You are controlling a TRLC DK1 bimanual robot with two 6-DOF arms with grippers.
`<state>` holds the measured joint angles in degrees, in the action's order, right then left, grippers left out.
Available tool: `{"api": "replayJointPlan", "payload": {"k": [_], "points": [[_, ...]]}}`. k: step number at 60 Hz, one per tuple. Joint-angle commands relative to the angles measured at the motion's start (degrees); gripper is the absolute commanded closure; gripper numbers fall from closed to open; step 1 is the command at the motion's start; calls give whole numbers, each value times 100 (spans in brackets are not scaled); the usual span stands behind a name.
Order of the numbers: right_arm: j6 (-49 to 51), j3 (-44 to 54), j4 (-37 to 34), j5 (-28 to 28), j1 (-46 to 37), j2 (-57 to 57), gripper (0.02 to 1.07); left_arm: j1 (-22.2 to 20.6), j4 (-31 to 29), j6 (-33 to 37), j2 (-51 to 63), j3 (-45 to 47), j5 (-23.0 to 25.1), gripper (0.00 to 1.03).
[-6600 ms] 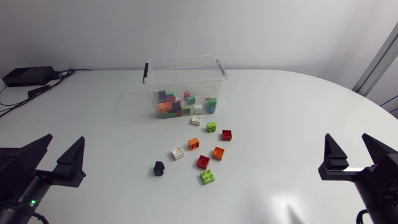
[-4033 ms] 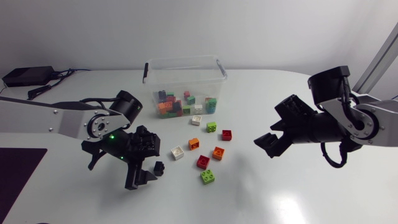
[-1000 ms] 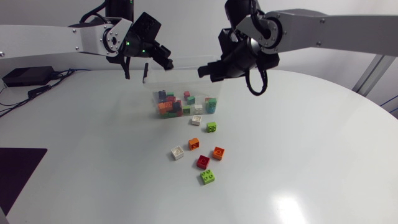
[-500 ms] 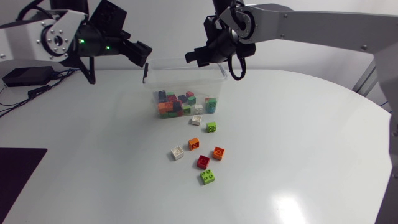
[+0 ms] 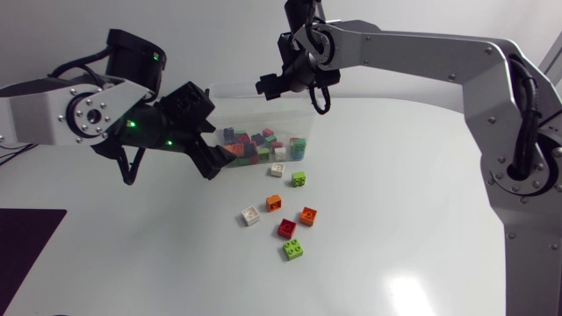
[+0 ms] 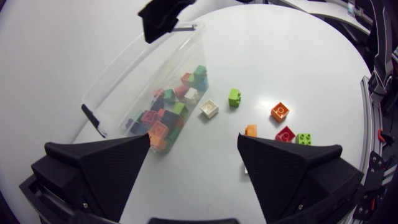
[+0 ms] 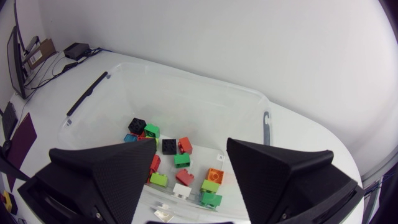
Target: Place the duplo bricks in the container
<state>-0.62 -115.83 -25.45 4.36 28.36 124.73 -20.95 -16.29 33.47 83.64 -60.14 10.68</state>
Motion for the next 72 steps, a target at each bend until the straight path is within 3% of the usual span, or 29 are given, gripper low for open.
{"api": "replayJointPlan", "payload": {"k": [1,8,14,28,53,60,72], "points": [[159,140,-30,47,-32,-238,7,-146,-120,256,267,116,48,6],[431,1080,374,3,-67,-1047,7,-296,-322,379,628,55,31,6],[502,1836,401,-128,-190,-1732,7,-445,-665,414,962,-42,-92,7],[678,3462,392,-673,-463,-3051,7,-682,-849,353,1691,-270,-400,10],[1170,5088,111,-867,-498,-3833,7,-964,-1702,-51,2719,-1202,-549,18],[1293,5396,84,-876,-524,-3982,7,-981,-1754,-87,2930,-1299,-549,24],[1530,5958,76,-955,-472,-4114,7,-1008,-1904,-166,3220,-1430,-593,56]]}}
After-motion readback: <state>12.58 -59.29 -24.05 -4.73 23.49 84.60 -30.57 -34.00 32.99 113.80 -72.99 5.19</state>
